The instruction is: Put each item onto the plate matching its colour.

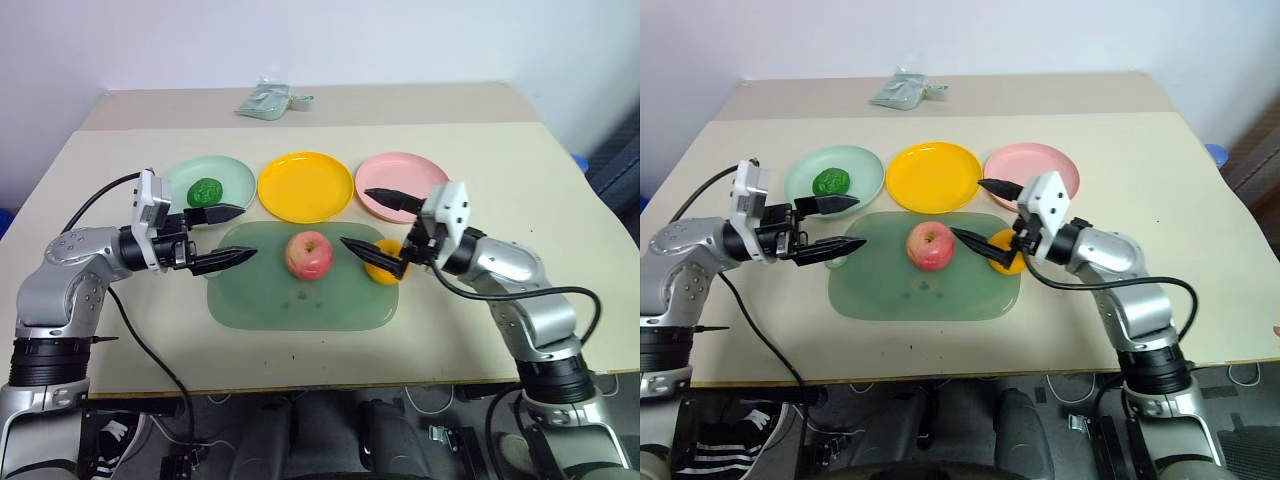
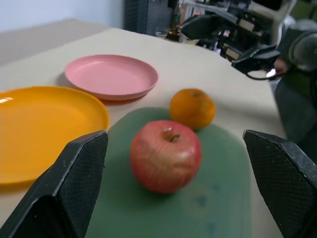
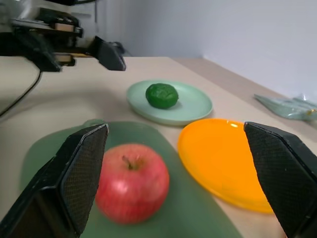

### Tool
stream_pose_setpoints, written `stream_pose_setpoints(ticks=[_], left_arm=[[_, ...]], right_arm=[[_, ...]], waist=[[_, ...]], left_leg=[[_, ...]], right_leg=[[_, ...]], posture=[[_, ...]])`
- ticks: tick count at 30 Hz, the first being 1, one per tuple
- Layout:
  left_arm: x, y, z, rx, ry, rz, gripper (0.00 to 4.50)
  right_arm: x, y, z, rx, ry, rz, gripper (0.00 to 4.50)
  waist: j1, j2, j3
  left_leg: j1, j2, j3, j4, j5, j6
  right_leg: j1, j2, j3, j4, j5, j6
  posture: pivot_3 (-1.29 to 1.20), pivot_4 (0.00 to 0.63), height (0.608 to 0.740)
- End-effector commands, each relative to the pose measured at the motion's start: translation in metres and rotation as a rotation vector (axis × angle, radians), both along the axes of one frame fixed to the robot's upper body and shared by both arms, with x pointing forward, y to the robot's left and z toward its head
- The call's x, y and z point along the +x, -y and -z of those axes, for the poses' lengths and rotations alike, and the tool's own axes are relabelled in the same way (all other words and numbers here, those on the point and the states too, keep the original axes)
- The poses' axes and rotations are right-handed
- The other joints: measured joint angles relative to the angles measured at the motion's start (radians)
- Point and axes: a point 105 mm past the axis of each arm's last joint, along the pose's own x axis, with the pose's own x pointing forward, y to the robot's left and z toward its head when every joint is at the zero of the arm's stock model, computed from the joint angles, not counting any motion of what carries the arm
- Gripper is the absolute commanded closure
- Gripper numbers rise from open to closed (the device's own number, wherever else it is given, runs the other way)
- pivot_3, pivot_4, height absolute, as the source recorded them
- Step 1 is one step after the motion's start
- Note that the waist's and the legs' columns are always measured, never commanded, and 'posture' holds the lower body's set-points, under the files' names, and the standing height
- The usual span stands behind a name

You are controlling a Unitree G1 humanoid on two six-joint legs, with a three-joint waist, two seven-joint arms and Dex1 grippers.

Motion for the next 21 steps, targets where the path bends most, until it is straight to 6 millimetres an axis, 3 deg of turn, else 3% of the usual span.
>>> stream_pose_setpoints(ticks=[1,10,21], left_arm=[[-0.002,-0.003,-0.008,0.014,0.065,-0.013,0.05],[-0.004,-0.003,-0.002,0.005,0.064,-0.022,0.05],[-0.004,0.000,-0.001,-0.008,0.064,-0.012,0.05]], right_arm=[[0.000,-0.021,-0.008,-0.031,0.061,-0.007,0.00],[0.009,-0.035,0.014,-0.176,-0.146,-0.038,0.00],[0.010,-0.054,0.025,-0.246,-0.235,-0.059,0.00]], waist=[[0.000,0.000,0.000],[-0.001,0.000,0.000],[-0.003,0.000,0.000]], left_leg=[[0.000,0.000,0.000,0.000,0.000,0.000],[0.000,-0.001,0.000,0.000,0.000,0.000],[0.000,0.000,0.000,0.000,0.000,0.000]], right_leg=[[0.000,0.000,0.000,0.000,0.000,0.000],[0.000,0.000,0.000,0.000,0.000,0.000],[-0.001,0.001,0.000,0.000,0.000,0.000]], posture=[[0.00,0.150,0.740],[0.00,0.150,0.740],[0.00,0.150,0.740]])
